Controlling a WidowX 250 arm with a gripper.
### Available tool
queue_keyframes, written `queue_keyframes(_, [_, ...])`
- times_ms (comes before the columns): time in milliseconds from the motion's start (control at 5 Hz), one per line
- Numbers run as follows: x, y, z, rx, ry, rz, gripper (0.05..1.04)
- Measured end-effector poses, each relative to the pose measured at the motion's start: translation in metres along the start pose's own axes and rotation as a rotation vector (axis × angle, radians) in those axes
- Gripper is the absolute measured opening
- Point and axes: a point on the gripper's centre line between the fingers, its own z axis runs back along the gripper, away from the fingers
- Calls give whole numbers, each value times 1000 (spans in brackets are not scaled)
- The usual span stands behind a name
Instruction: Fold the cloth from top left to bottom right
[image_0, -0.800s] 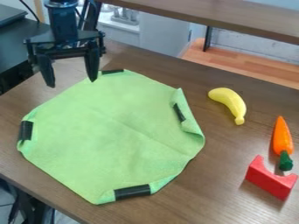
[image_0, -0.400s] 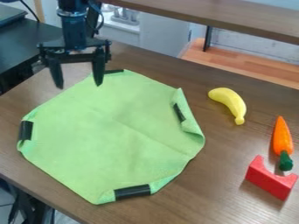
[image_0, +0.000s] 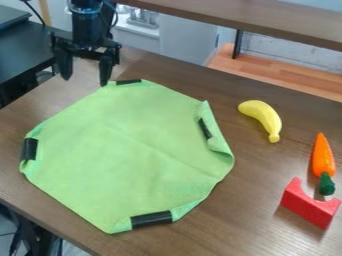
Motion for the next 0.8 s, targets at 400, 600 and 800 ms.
queue_keyframes(400, [30, -3, -22, -78, -129, -333, 999])
queue_keyframes(600, [48, -15, -29, -130, -198, -456, 999])
queue_keyframes(800, [59, -19, -26, -150, -270, -554, 999])
